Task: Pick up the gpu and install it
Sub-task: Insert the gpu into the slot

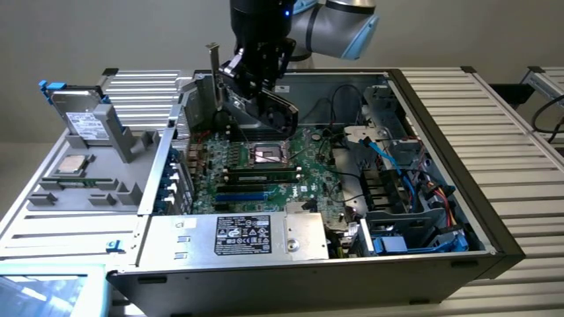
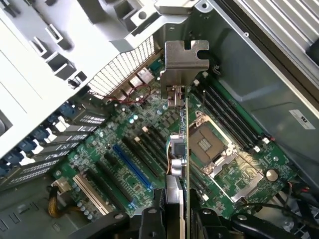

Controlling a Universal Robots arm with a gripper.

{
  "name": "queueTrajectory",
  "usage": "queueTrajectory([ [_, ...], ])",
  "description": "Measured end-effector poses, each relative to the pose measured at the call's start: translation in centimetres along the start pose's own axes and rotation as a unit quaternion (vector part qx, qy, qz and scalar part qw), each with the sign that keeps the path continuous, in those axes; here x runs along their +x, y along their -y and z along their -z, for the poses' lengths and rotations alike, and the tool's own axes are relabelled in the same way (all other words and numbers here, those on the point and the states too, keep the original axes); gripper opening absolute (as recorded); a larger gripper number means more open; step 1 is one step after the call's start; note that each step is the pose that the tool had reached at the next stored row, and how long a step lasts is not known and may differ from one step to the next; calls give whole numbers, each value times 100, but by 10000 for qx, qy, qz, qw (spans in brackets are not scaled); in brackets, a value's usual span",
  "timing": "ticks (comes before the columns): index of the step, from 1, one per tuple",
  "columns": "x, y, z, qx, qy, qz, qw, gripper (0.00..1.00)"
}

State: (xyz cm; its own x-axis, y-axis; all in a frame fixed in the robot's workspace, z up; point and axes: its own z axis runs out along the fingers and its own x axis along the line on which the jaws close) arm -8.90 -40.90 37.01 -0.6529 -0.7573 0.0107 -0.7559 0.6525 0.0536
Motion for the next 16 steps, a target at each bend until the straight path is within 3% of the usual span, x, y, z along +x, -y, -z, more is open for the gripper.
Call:
queueTrajectory([
  [4,0,0,-2,35,-55,338,9994,29],
  [10,0,1,-4,139,-197,747,9969,29],
  [16,0,1,-12,162,-217,1296,9912,29],
])
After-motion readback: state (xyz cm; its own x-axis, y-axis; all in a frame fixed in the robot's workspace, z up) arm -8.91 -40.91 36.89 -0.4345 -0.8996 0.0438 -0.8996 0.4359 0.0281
